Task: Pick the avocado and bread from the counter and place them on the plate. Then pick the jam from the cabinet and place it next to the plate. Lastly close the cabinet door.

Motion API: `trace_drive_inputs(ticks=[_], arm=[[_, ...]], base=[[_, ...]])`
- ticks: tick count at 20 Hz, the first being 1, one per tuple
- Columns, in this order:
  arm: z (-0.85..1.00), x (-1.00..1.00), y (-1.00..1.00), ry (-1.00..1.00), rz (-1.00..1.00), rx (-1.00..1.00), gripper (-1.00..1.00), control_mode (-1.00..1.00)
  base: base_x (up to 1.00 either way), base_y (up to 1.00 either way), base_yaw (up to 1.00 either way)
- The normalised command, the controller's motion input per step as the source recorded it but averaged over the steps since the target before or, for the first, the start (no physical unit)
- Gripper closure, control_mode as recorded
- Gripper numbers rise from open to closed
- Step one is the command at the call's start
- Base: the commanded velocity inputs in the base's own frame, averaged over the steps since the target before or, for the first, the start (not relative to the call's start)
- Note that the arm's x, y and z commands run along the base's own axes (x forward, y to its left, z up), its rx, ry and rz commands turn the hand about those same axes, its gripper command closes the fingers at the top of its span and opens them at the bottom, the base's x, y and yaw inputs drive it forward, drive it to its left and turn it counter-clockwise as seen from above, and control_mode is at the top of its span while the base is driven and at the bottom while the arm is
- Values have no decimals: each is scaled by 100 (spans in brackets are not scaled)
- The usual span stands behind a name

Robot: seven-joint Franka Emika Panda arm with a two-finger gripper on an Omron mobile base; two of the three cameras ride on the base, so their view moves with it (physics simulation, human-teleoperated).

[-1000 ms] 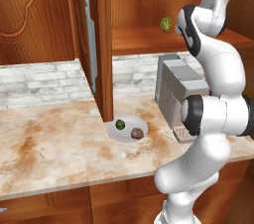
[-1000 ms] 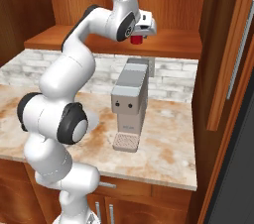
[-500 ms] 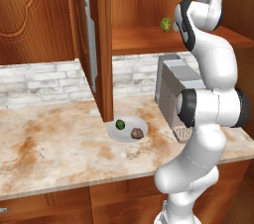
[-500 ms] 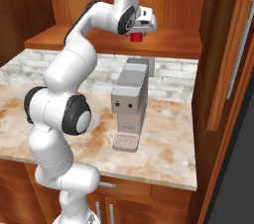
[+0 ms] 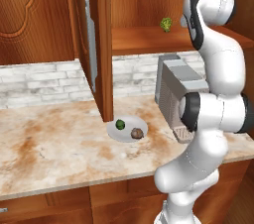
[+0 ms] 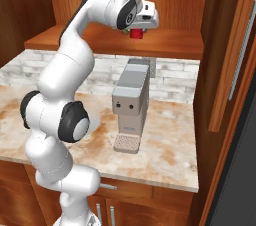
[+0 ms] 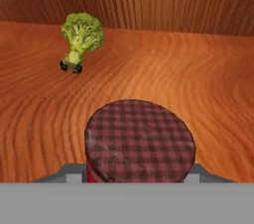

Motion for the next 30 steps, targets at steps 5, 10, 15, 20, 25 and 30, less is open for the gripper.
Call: trace_drive_inputs(ticks=[5, 10, 15, 20, 25, 30], arm=[[0, -100, 18, -25, -4, -8, 100, -100], [0, -100, 37, -14, -6, -4, 100, -100], [0, -100, 36, 0, -16, 3, 100, -100], [0, -98, 30, 0, -15, 13, 100, -100], [0, -95, 29, 0, -15, 12, 100, -100], [0, -76, 37, 0, -16, 8, 100, -100]], base=[[0, 0, 0], [0, 0, 0], [0, 0, 0], [0, 0, 0], [0, 0, 0], [0, 0, 0]])
